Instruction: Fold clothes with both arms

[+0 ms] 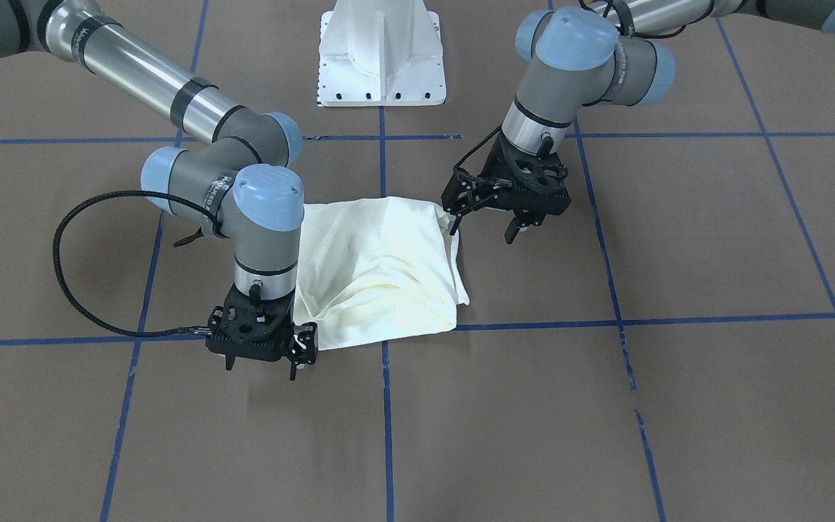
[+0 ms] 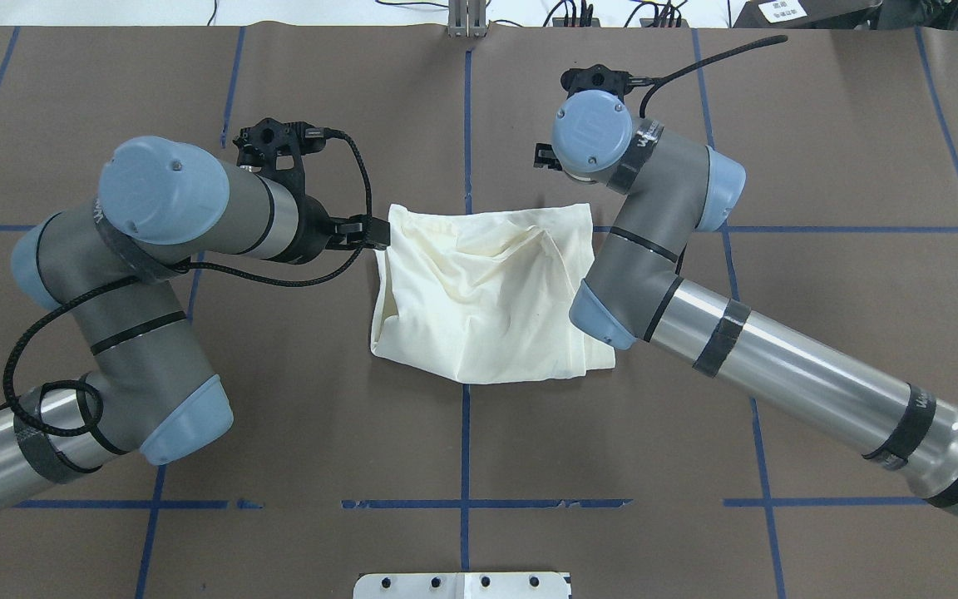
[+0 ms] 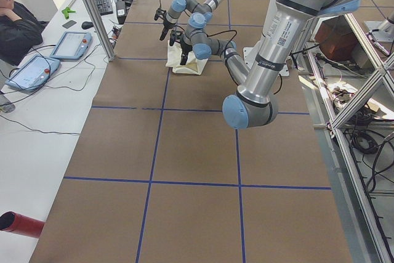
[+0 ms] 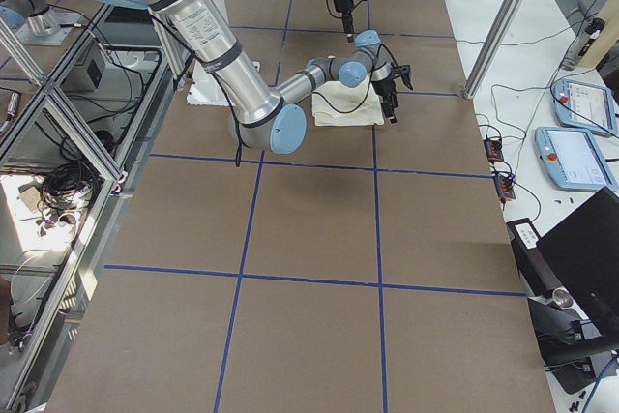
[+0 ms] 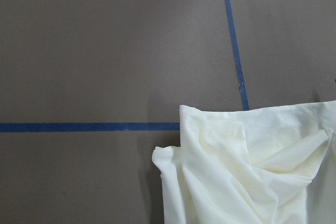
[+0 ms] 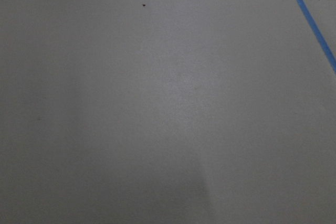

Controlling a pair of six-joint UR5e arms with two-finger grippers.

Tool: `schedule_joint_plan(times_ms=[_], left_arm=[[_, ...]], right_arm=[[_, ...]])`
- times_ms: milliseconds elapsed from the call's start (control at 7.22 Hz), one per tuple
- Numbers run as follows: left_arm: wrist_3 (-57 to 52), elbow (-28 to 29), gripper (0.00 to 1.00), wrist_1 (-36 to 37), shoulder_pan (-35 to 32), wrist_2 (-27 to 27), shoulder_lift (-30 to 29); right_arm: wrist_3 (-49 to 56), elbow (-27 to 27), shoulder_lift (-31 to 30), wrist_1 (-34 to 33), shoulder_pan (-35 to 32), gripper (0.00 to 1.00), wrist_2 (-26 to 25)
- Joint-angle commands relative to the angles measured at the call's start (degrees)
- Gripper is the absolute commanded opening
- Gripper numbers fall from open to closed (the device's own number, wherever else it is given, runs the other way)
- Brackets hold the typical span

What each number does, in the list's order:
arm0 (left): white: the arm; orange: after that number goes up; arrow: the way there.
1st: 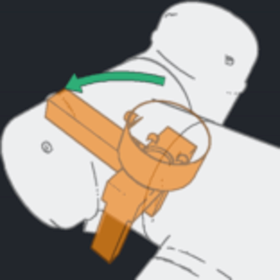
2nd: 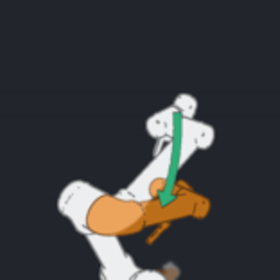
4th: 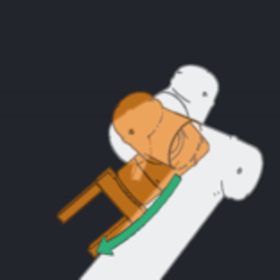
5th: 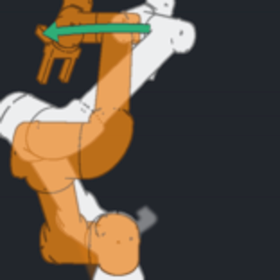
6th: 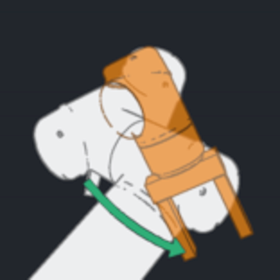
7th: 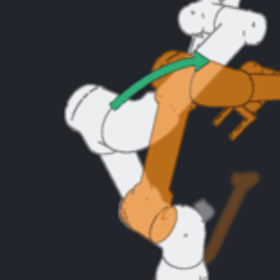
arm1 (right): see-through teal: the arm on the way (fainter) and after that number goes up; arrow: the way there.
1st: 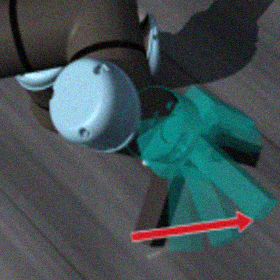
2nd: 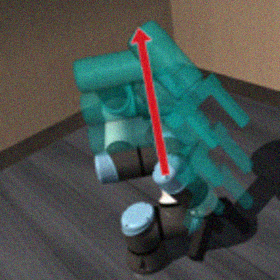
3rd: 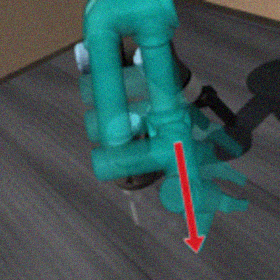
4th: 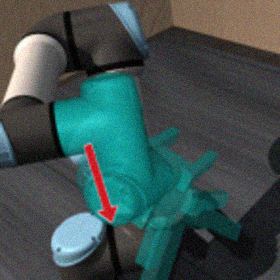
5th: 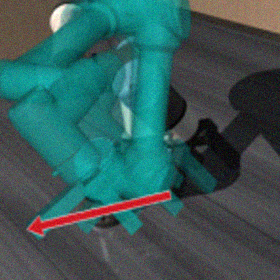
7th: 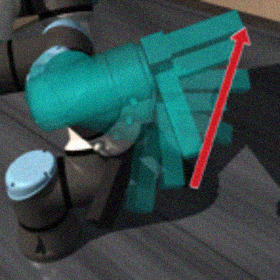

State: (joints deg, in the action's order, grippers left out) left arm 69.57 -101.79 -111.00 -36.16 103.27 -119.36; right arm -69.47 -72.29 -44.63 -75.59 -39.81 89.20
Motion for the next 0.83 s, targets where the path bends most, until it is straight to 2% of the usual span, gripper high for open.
schedule_joint_plan(times_ms=[0, 277, 415, 554, 692], left_arm=[[1.1, -0.1, 1.0, -0.1, 0.1, 0.0, -0.1], [0.5, 0.3, 1.0, -2.3, 0.0, 0.0, 0.3], [0.5, 0.3, 1.0, -2.5, 0.0, 0.0, 0.4], [0.5, 0.3, 1.0, -2.4, 0.0, 0.0, 0.4], [0.6, 0.3, 1.0, -2.5, 0.0, 0.0, 0.4]], right_arm=[[-1.4, -3.7, 0.8, 0.7, 0.6, 1.0, 4.3], [-12.3, -5.6, 0.9, -0.3, 6.0, 1.0, 1.0], [-12.7, -5.0, 0.9, -0.4, 8.3, 0.88, -4.9], [-13.9, -5.0, 0.9, -1.2, 8.4, 0.67, -5.1], [-17.9, -5.0, 0.9, -1.4, 8.9, 0.63, -5.2]])
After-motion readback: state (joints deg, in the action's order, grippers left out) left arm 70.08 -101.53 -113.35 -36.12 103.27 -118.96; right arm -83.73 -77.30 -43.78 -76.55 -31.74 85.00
